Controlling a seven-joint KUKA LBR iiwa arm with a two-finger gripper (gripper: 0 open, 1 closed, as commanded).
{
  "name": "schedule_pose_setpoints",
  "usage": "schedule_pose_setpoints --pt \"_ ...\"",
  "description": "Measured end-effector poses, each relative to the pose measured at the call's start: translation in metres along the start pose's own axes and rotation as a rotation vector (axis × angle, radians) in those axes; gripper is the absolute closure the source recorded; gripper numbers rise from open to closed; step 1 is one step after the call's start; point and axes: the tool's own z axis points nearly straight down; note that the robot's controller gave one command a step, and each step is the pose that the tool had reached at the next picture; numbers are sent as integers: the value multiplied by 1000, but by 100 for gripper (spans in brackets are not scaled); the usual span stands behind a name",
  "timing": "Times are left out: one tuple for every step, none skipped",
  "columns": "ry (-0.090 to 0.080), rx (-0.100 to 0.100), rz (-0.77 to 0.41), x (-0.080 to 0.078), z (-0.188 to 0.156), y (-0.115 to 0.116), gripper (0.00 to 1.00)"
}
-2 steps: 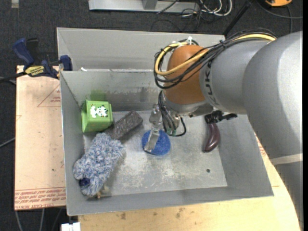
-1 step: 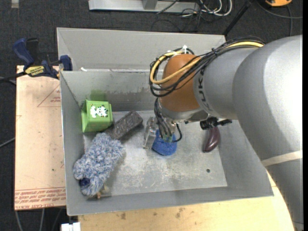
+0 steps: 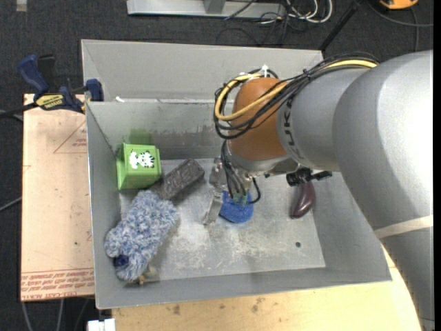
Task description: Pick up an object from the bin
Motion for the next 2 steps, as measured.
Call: schedule_pose_setpoints --pt "0 0 0 0 0 0 0" --pt "2 1 -53 -19 -15 1 0"
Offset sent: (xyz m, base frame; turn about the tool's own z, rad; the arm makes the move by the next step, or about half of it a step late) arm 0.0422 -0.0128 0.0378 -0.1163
